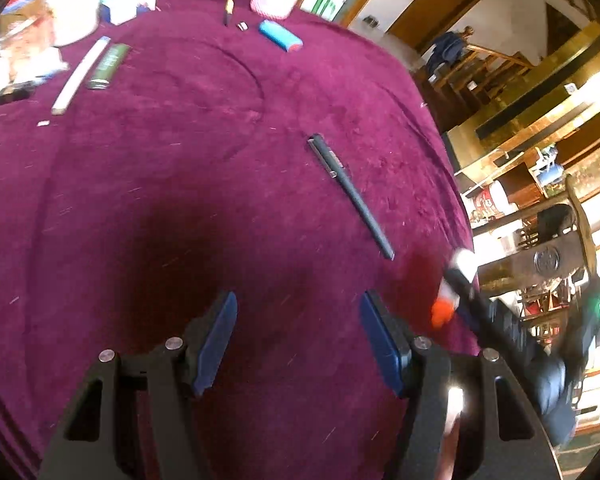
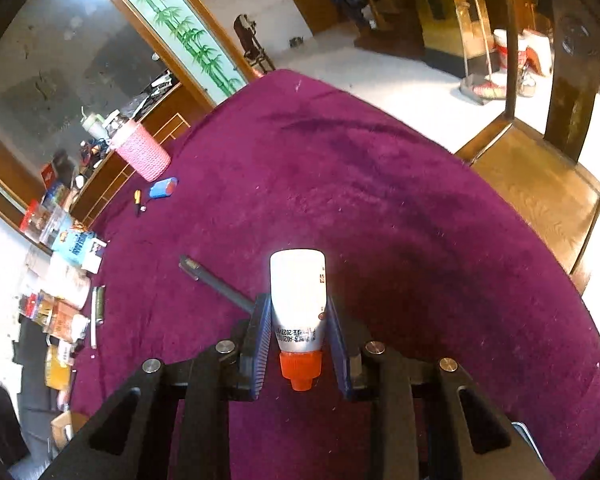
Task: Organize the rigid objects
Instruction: 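Grasp the white glue bottle with the right gripper while the left gripper grasps the black pen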
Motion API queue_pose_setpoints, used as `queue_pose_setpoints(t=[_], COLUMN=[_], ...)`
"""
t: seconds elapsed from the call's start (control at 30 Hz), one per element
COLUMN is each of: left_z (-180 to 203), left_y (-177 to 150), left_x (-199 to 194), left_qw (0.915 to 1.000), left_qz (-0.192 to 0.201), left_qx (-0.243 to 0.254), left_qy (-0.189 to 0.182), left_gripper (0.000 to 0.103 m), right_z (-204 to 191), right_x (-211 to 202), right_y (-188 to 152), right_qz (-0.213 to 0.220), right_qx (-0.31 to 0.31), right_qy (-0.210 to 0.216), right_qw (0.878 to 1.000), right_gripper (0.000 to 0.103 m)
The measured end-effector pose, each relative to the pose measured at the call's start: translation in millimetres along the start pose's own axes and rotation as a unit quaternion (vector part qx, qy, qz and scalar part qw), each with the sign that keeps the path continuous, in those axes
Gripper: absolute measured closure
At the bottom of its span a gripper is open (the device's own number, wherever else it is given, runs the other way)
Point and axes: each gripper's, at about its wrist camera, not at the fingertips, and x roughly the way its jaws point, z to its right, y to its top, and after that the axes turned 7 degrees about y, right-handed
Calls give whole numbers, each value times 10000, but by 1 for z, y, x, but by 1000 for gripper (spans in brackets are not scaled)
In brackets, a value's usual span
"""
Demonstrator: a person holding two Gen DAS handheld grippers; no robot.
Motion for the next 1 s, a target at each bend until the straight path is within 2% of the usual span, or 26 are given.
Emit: queue_pose_setpoints(t=[0.13,0.37,0.43,0.57,0.63,0.73,0.93,1.0], left_z=[31,64,73,84,89,90,62,50], left_y=[27,40,46,54,57,55,49,40], left_x=[31,60,68,77,80,80,65,57], left_qw=[9997,9985,9979,9951,9929,9894,9925,9914], left_qz=[-187,-309,-308,-196,-135,-15,-207,-209], left_qx=[-92,-171,-173,-195,-92,66,509,690], left_qy=[147,424,544,953,1179,1449,1093,1090], left_gripper=[42,48,55,62,76,89,94,94], right_z=[3,25,27,26,25,25,22,22], right_x=[0,-1,0,-1,-2,-2,0,1], right_y=[1,4,4,4,4,3,2,2], right_qz=[28,21,-10,14,57,59,2,-39], right_qx=[92,570,624,599,592,592,504,515], right_qy=[-80,-97,-61,-30,-83,-77,-4,69], right_qw=[9999,9983,9980,9982,9982,9982,9987,9986], right_gripper=[74,74,74,74,74,74,74,74])
